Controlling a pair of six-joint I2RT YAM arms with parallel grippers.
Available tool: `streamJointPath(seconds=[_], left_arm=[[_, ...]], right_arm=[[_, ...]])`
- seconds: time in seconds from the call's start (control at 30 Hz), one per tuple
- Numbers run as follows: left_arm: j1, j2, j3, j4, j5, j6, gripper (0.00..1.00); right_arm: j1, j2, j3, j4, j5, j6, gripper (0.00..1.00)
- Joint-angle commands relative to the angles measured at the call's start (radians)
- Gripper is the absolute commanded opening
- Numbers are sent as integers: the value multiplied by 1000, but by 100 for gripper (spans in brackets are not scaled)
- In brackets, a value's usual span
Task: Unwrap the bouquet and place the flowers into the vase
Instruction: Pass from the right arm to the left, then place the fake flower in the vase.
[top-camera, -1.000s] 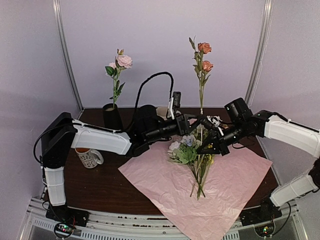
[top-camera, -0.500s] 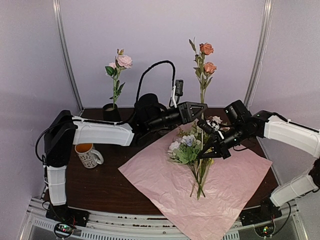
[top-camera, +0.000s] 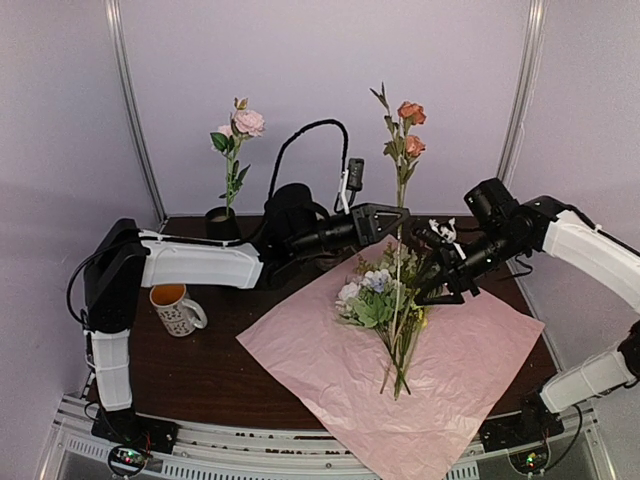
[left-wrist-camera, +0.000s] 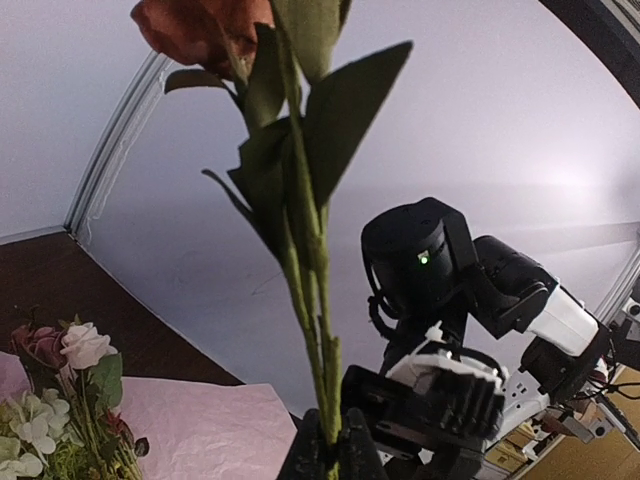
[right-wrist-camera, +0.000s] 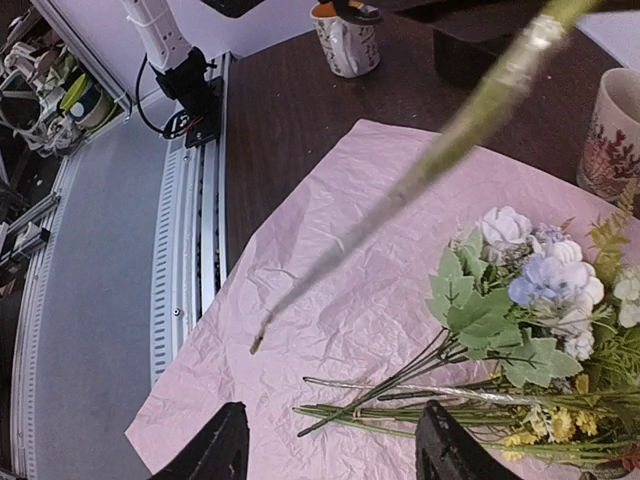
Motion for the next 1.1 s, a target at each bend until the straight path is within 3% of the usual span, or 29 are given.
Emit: streamJointPath(seconds=[0.0, 0.17, 0.27, 0.4, 0.7, 1.07], left_arm=[[46, -125, -16, -55, 93, 52, 0], [89, -282, 5, -405, 90, 285, 0], [96, -390, 44, -670, -9, 503, 0], [99, -501, 37, -824, -173, 669, 0], [136, -795, -282, -505, -610, 880, 0], [411, -750, -245, -378, -577, 889, 0]], right_arm=[[-179, -109, -64, -83, -25, -74, 58], [-261, -197, -214, 87, 30, 16, 58], [-265, -224, -268, 132, 52, 15, 58], [-266, -251, -306, 205, 98, 30, 58], [-266, -266, -325, 245, 195, 18, 58], [-265, -289, -354, 257, 239, 2, 58]])
